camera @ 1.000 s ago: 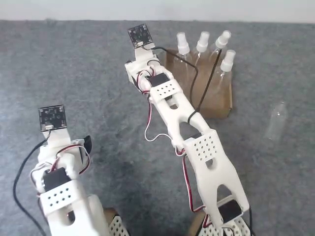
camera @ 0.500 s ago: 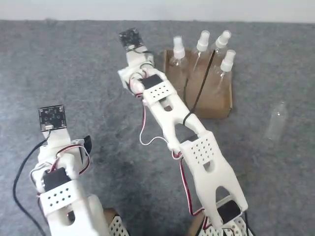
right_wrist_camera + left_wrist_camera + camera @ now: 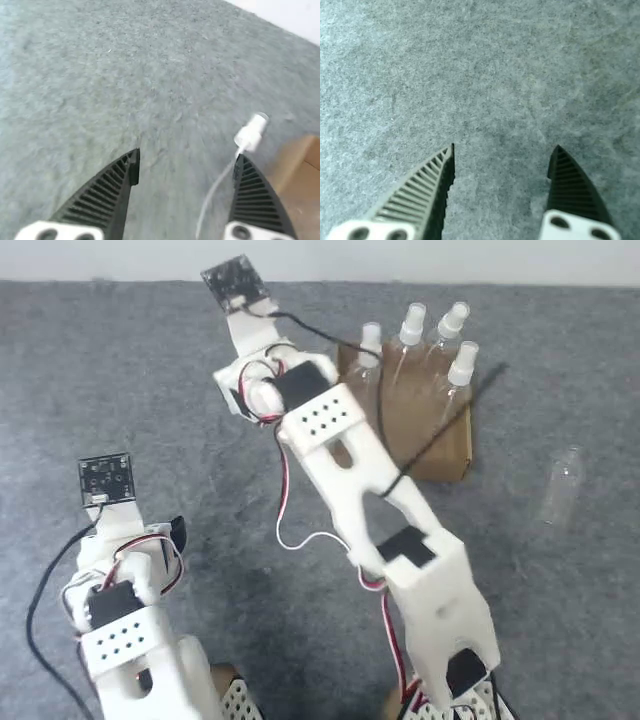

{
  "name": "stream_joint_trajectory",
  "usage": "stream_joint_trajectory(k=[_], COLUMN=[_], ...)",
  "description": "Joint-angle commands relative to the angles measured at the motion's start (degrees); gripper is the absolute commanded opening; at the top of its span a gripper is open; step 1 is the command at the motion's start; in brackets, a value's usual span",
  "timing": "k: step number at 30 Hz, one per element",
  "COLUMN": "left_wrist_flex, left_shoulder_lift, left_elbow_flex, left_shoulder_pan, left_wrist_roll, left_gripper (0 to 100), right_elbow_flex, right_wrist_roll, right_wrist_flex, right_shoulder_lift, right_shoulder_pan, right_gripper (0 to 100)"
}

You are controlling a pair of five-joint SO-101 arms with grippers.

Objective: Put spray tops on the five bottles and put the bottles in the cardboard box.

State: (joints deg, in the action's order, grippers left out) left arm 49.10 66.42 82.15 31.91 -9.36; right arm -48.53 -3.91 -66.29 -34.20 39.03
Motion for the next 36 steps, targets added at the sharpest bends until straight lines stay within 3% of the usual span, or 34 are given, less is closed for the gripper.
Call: stream_joint_trajectory(k=[1, 10, 18, 23, 27, 31, 36], left_wrist_flex=[-1.14, -0.97, 12.13, 20.66, 22.15, 21.98, 18.11], left_shoulder_lift=[1.23, 1.23, 1.05, -7.38, -22.33, -37.54, -55.74], left_elbow_flex=[-0.31, -1.1, -14.9, -30.46, -43.03, -55.34, -69.58], left_shoulder_pan=[-0.26, -0.7, -10.02, -17.49, -23.38, -27.78, -29.36], left_wrist_roll=[-0.44, -0.44, -0.44, -0.35, 0.88, 3.6, 7.21], left_gripper=[28, 28, 28, 28, 28, 28, 28], right_elbow_flex=[-4.04, -3.69, 16.0, 37.89, 59.96, 84.13, 105.58], right_wrist_roll=[0.62, 0.79, 14.51, 22.33, 26.37, 30.15, 32.0], right_wrist_flex=[-10.59, -36.53, -36.7, -31.6, -19.82, -7.08, 1.8], right_shoulder_lift=[13.85, 30.99, 42.42, 49.19, 57.36, 68.18, 81.27], right_shoulder_pan=[0.4, -4.0, -29.23, -43.21, -49.98, -52.09, -52.35], right_gripper=[24.9, 25.1, 24.9, 25.1, 25.1, 24.9, 24.9])
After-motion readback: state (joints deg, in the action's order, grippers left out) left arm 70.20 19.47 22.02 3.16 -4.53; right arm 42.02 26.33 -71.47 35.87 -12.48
